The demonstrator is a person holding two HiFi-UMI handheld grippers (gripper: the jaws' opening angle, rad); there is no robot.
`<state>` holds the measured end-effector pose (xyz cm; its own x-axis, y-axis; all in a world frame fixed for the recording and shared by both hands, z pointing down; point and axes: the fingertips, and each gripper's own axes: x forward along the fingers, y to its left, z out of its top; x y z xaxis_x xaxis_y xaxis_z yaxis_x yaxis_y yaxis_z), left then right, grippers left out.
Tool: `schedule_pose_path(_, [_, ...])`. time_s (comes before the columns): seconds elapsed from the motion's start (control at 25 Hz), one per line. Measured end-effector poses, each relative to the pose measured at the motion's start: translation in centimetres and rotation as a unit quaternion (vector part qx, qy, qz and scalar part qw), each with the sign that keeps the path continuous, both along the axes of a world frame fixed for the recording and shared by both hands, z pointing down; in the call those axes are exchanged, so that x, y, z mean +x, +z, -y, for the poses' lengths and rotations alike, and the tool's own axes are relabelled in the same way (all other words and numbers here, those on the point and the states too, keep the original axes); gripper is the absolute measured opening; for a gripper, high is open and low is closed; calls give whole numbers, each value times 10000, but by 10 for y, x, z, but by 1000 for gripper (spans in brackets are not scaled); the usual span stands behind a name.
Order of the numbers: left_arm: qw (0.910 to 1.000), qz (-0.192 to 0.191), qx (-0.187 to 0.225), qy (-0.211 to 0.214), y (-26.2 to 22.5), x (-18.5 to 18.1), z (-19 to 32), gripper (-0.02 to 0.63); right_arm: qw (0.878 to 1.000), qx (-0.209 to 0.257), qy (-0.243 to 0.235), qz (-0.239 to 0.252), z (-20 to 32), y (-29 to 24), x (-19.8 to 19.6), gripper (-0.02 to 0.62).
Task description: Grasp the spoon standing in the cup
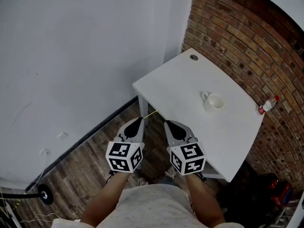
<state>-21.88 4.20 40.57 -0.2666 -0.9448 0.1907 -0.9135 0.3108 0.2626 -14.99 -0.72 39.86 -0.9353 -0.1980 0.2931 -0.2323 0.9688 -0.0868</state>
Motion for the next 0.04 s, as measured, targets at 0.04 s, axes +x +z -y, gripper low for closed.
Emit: schedule_pose_path(0.04, [10000, -1, 1, 8, 0, 1, 0, 5, 10000, 4, -5, -7, -1, 0, 0, 6])
